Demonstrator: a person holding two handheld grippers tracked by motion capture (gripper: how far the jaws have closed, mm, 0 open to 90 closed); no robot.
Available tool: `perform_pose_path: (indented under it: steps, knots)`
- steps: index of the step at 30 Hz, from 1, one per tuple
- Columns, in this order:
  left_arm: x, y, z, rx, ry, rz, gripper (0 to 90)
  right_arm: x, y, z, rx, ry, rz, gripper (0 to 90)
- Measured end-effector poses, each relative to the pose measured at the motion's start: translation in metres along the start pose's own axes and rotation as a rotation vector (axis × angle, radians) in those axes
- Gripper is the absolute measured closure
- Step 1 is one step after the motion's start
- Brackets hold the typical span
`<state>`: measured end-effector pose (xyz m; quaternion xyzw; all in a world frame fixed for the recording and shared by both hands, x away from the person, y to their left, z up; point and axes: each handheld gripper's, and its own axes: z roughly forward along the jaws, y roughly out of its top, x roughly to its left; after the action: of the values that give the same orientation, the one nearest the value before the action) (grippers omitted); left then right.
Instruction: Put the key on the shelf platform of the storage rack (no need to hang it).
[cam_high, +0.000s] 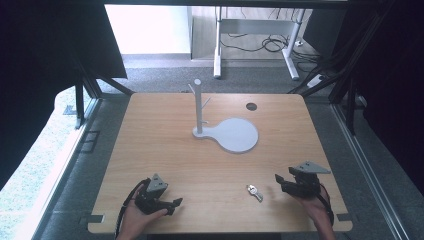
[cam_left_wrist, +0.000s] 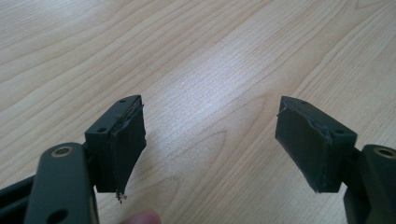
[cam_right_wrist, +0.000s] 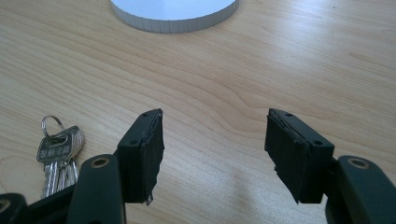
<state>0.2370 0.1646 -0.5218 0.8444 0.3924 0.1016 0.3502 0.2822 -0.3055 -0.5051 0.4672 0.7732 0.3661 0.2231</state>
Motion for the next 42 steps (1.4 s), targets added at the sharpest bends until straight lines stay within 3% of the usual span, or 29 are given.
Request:
perform_pose_path:
  steps: [5, 10, 25, 32, 42]
  knots:
    - [0.001, 0.000, -0.001, -0.002, 0.006, -0.006, 24.6, -0.001, 0.004, 0.000, 0.013, 0.014, -0.010, 42.2]
    - [-0.001, 0.001, -0.001, 0.000, 0.003, -0.002, 24.6, 0.004, 0.009, -0.002, 0.050, 0.050, -0.066, 45.5]
    - [0.000, 0.000, -0.001, 0.000, -0.001, -0.005, 24.5, 0.006, 0.033, -0.006, 0.141, 0.126, -0.073, 49.9]
    - [-0.001, 0.001, -0.001, 0.003, -0.004, -0.004, 24.5, 0.016, 0.055, -0.013, 0.190, 0.164, -0.133, 51.2]
    - [-0.001, 0.001, -0.004, -0.005, 0.003, -0.006, 24.5, 0.028, 0.072, -0.012, 0.273, 0.197, -0.175, 53.3]
